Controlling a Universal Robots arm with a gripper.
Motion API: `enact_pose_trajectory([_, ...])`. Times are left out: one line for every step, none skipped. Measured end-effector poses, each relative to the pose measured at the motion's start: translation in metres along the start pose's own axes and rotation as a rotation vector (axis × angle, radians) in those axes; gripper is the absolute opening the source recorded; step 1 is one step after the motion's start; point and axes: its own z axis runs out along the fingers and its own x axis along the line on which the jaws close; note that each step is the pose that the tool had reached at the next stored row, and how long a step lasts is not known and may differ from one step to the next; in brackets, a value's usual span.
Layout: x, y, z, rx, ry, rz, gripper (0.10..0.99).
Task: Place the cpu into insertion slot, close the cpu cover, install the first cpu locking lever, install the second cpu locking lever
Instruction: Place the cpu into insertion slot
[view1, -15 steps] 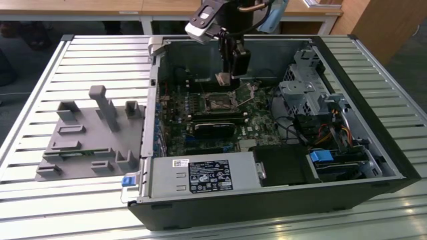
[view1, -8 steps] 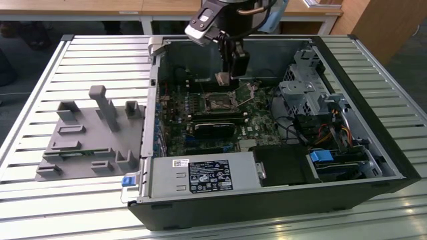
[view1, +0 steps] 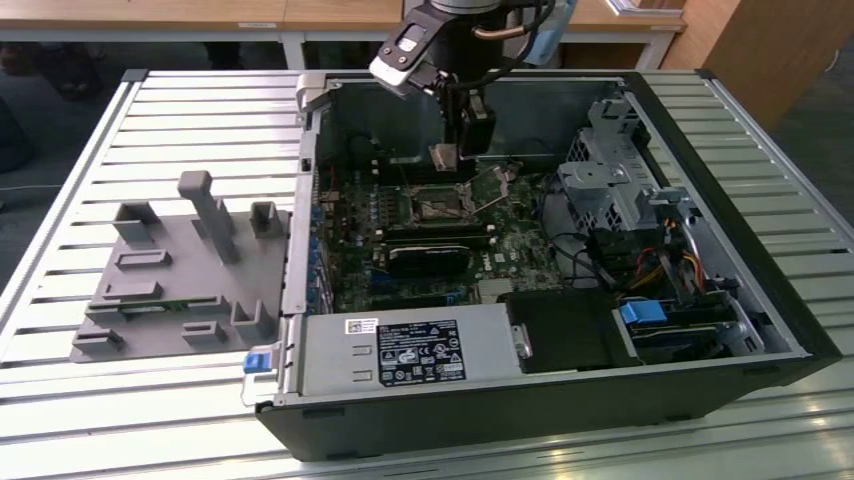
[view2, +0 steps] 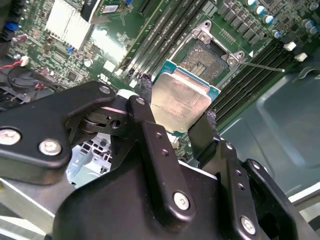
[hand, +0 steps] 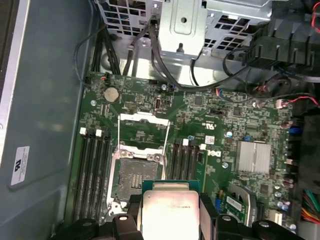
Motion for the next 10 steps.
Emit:
enact_pose_trajectory([0.0000, -0.0001, 0.0011, 0.000, 0.0006, 0.000, 0.541])
enact_pose_trajectory([0.0001, -0.0002, 0.0025, 0.000, 0.0006, 0.000, 0.541])
enact_pose_trajectory([0.0002, -0.0003, 0.0042, -0.001, 0.0005, 0.000, 0.541])
enact_pose_trajectory([0.0005, -0.0004, 0.0060, -0.001, 0.0005, 0.000, 0.541])
enact_pose_trajectory([0.0008, -0.0005, 0.0078, -0.001, 0.0005, 0.000, 0.541])
enact_pose_trajectory([0.0013, -0.0006, 0.0097, -0.001, 0.0005, 0.000, 0.541])
enact_pose_trajectory([0.0015, -0.0006, 0.0113, -0.001, 0.0002, 0.000, 0.541])
enact_pose_trajectory([0.0017, -0.0007, 0.0126, -0.001, 0.0003, 0.000, 0.541])
enact_pose_trajectory([0.0019, -0.0008, 0.0139, -0.001, 0.0002, 0.000, 0.541])
enact_pose_trajectory([0.0021, -0.0009, 0.0152, -0.001, 0.0001, 0.000, 0.541])
